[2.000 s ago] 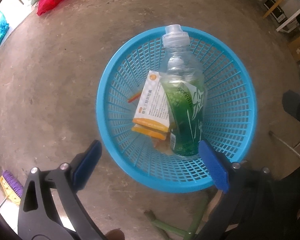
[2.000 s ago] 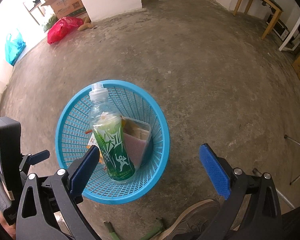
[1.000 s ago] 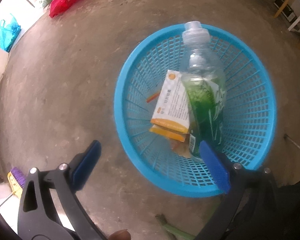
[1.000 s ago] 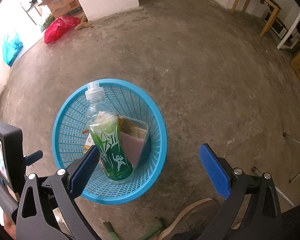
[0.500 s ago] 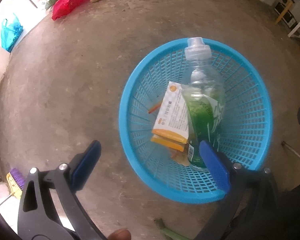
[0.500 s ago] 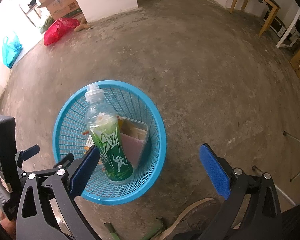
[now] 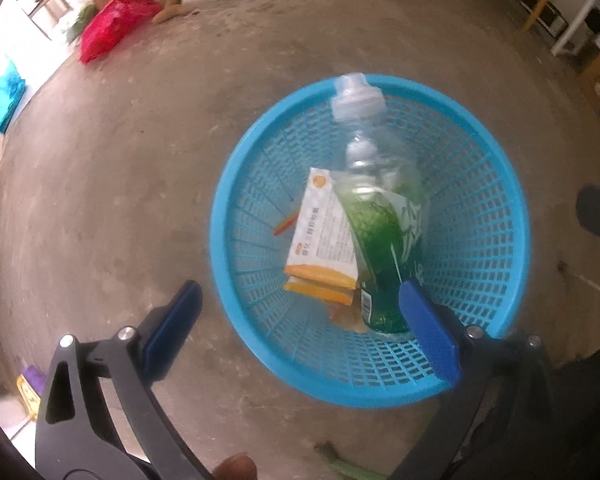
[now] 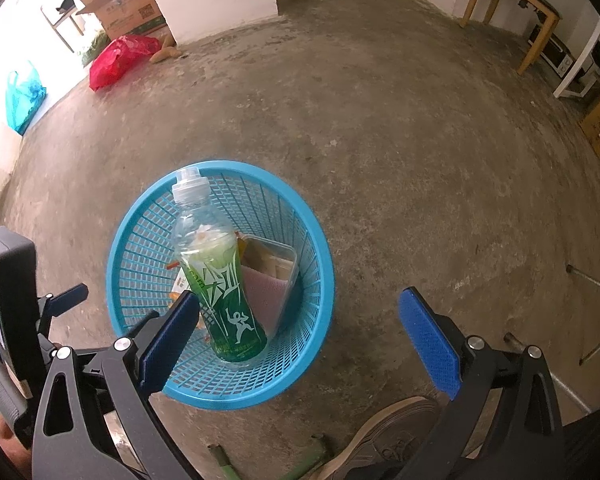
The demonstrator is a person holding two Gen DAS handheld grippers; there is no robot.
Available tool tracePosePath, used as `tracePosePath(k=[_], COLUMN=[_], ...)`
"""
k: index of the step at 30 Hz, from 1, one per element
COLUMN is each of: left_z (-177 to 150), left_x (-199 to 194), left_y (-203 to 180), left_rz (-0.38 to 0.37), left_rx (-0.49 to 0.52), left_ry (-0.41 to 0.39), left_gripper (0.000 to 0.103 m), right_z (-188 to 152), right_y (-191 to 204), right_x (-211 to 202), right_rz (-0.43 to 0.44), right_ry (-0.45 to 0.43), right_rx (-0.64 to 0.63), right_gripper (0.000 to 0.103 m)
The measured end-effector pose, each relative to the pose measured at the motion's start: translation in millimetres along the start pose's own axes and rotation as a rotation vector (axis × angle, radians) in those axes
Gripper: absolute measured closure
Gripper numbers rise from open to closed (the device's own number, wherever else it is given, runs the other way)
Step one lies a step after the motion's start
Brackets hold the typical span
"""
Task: Collect trash
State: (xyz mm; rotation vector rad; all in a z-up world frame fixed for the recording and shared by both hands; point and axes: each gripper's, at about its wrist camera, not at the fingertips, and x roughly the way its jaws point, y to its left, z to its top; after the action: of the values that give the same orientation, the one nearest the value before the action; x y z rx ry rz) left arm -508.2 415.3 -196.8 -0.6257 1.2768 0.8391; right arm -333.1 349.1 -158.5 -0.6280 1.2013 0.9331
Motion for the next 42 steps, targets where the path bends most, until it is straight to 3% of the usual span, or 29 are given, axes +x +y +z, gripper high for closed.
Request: tracePosePath(k=[7, 11, 23, 27, 38, 42], left_z=[1.3, 1.2, 2.8, 2.0, 3.1, -1.8], left_x=[1.7, 7.2, -5.9, -5.0, -3.1, -3.1], left_y=[-6.7, -3.6, 11.9, 4.7, -12.4, -14.2], left_rz=[0.008, 0.026, 0.099, 0.121, 0.046, 0.016], left_rx=[0.025, 0.0, -0.033, -0.003, 0.022, 0.025], left_ry=[0.019, 0.072, 0.024, 0.018, 0.012, -0.046], left_gripper=[0.008, 0.008, 0.008, 0.008, 0.008, 0.008], right_z=[0.2, 1.1, 1.0, 1.0, 0.8, 1.4], right_y=[-0.5, -1.4, 1.8, 2.2, 1.7, 0.9], right_x=[-0.4, -3.6, -6.0, -5.9, -5.8, -5.8], right_rz=[0.002, 0.005, 0.008, 0.01, 0.008, 0.009], right_ry=[-0.001, -0.008, -0.02, -0.019, -0.019, -0.021], right_rx=[0.001, 0.012, 0.004, -0.003, -0.002, -0.005], right_gripper=[0.006, 0.006, 0.006, 0.006, 0.006, 0.006])
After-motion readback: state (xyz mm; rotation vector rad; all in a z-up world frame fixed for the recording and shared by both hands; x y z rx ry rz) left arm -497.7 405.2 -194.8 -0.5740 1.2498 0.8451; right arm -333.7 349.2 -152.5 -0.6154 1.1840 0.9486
